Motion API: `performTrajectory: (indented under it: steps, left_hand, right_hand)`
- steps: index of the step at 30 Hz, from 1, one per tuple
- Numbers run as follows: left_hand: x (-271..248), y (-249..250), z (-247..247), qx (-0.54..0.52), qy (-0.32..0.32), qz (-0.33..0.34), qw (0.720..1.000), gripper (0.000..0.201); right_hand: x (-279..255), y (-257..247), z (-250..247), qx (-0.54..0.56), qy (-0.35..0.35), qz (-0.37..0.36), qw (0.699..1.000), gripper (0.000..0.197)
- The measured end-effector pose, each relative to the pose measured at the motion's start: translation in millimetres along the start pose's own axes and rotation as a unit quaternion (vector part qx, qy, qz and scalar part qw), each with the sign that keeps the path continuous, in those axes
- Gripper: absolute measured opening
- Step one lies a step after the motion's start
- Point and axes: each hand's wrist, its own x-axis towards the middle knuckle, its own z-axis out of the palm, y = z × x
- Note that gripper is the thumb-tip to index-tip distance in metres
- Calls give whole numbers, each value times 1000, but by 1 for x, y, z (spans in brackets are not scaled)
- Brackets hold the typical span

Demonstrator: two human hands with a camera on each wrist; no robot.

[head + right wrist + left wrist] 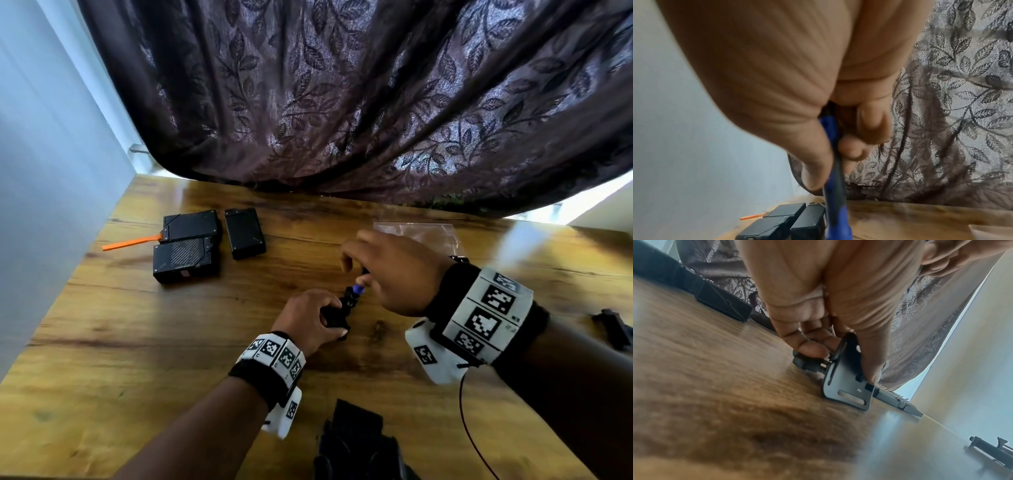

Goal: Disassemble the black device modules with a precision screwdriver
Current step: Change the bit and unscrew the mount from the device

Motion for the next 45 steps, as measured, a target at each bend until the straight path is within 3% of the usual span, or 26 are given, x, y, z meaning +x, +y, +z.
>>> performTrajectory:
  steps: [3, 7, 16, 22, 27, 33, 39, 45]
  left_hand:
    - [0, 1, 0, 1, -1, -2, 1000, 45]
    - [-1, 1, 0, -4, 0, -5, 1000, 44]
    - [-1, 2, 0, 1, 5, -1, 1000, 44]
    - [-1, 1, 1, 0, 7, -1, 1000, 45]
    - [-2, 2, 0, -5, 3, -7, 1000, 46]
    - [-2, 3, 0, -5, 1, -8, 1000, 47]
    - [-2, 4, 0, -8, 0, -8, 1000, 48]
    - [-1, 3, -2, -9, -6, -7, 1000, 48]
  right_hand:
    - [2, 2, -1, -41, 12, 23, 999, 13]
    - [0, 5, -1, -91, 14, 43, 995, 24]
    - [-6, 5, 5, 4, 0, -17, 1000, 44]
    - [0, -1, 2, -67, 13, 13, 998, 16]
    - [1, 5, 1, -92, -3, 30, 995, 25]
    - [-3, 4, 3, -10, -6, -8, 1000, 45]
    - [3, -3, 0, -55, 4, 20, 998, 15]
    - [3, 4, -2, -77, -14, 33, 996, 32]
